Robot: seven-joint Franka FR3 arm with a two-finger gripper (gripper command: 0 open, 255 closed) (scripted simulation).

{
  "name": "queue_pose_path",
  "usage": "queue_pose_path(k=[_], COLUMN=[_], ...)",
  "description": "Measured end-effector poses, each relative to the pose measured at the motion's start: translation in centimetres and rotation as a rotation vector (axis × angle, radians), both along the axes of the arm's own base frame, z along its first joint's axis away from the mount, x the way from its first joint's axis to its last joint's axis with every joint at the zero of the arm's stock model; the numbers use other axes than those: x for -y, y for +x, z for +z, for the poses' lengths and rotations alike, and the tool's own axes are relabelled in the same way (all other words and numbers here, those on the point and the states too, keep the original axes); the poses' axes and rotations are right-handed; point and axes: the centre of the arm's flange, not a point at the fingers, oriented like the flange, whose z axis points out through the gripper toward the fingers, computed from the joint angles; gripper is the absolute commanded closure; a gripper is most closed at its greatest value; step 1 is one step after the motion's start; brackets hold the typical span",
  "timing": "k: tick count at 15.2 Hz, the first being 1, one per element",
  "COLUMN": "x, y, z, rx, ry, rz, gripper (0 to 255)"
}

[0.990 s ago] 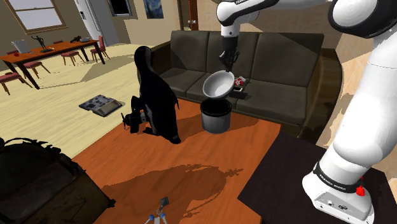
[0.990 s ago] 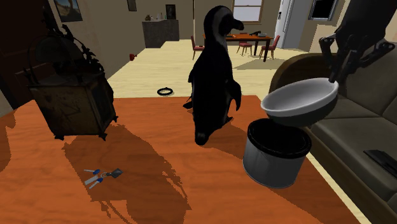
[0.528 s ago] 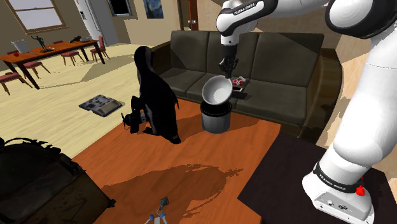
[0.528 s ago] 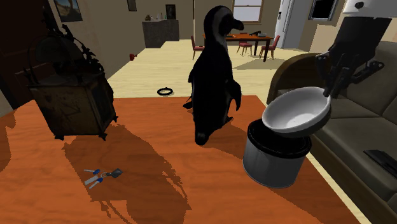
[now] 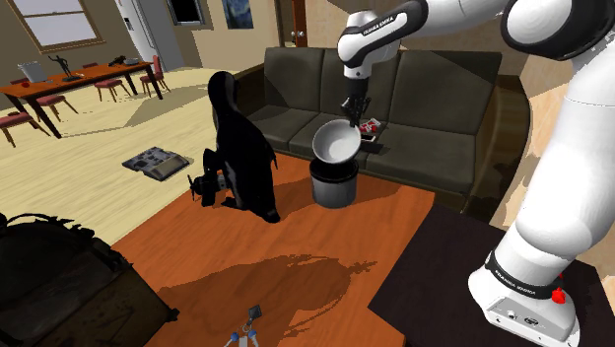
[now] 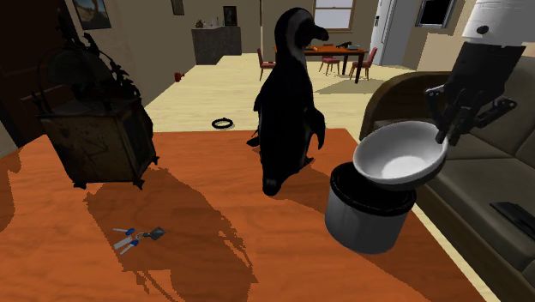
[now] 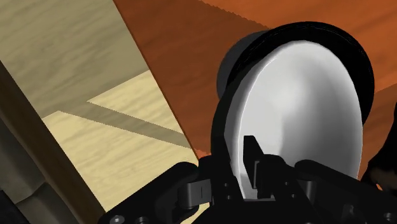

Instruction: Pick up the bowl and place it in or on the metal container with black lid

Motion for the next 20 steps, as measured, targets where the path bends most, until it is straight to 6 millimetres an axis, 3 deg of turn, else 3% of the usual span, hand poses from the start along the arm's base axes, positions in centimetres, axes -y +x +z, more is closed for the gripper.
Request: queue_pose_path(k=[6, 10, 11, 17, 20], x=[-0.7, -0.7, -0.7, -1.1, -0.9], y=[0.2, 0.1, 0.1, 0.1, 0.4], z=[-3.5, -3.3, -3.4, -3.9, -1.0], rx=[-0.019, -0.015, -0.015, -0.023, -0.022], ry=[0.006, 0.007, 0.008, 0.013, 0.013], rz=[0.01, 0.005, 0.006, 0.012, 0.012], gripper=[255, 255, 0, 0, 0])
